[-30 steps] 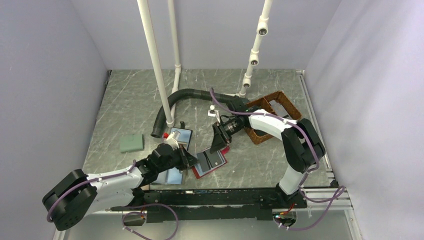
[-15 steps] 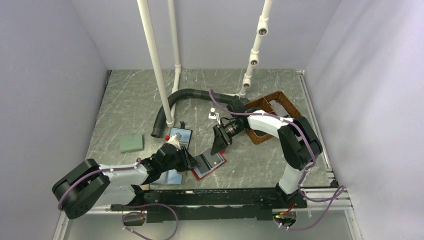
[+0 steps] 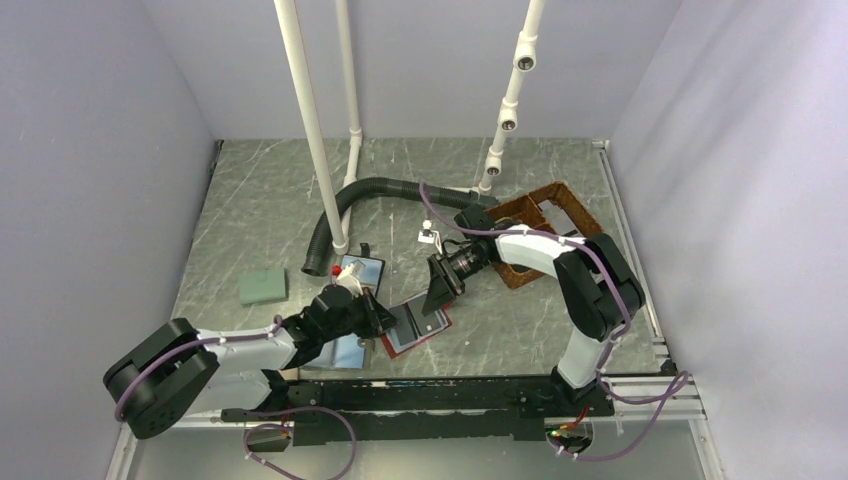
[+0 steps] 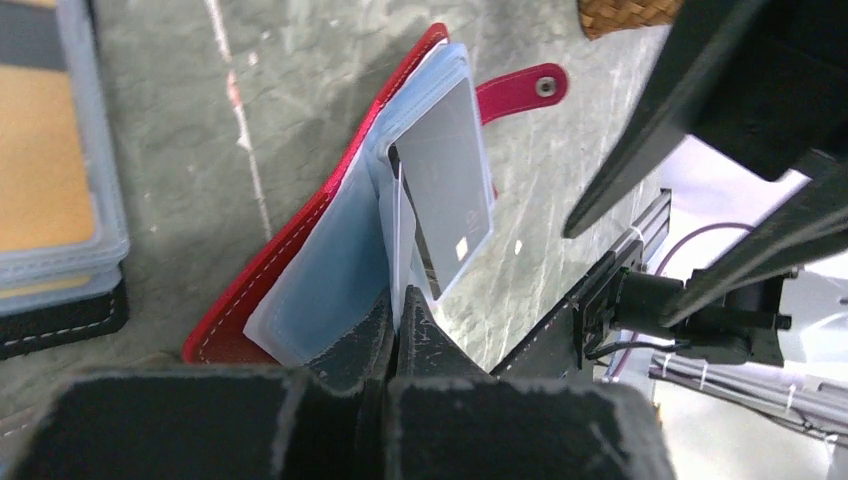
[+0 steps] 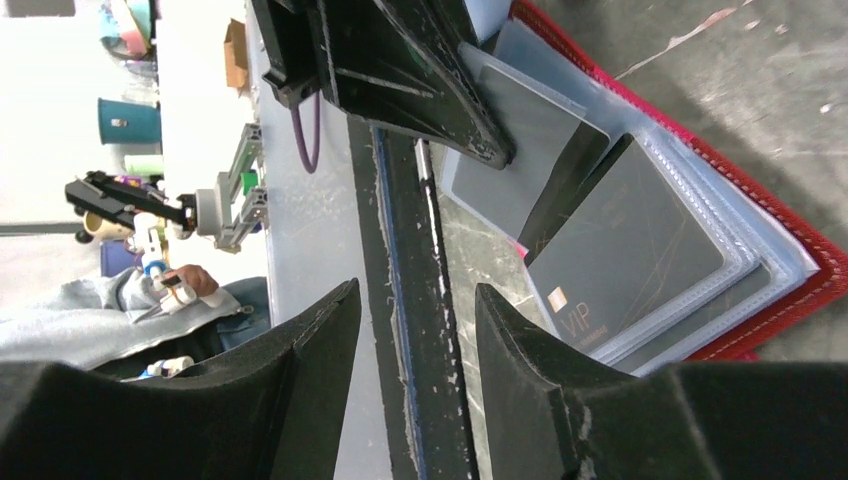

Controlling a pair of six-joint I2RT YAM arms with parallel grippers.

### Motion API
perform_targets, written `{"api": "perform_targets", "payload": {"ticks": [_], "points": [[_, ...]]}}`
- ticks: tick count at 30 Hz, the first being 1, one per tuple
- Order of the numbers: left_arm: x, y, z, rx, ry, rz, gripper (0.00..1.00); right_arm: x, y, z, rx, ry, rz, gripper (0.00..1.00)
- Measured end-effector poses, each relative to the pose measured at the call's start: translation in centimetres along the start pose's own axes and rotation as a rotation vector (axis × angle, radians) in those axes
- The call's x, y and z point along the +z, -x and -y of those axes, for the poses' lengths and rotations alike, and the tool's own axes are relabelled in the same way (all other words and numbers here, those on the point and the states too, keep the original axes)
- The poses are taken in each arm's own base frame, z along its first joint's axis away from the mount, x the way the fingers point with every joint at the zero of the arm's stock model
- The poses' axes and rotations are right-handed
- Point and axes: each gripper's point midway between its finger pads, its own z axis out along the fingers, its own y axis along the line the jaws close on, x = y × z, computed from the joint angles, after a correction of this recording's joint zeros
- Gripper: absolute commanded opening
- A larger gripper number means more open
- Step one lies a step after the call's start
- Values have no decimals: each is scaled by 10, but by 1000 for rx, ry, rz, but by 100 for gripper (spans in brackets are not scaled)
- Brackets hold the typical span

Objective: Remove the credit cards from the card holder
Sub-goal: Remove the credit card from the card holder.

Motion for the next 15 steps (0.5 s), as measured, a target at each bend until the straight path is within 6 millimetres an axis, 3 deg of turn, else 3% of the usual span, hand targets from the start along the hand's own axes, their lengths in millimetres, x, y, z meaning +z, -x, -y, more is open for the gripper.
{"api": "perform_targets", "payload": {"ticks": [6,11,15], "points": [[-8,9,28,153,-131,33,0,1,-14,-12,-28,48,13,50],[-11,10,47,237,-232,33,0,-3,-8,-25,-101,74,36,49],[-11,7,56,261,-282,14,0,-6,-5,-24,-121,70,45,49]]}}
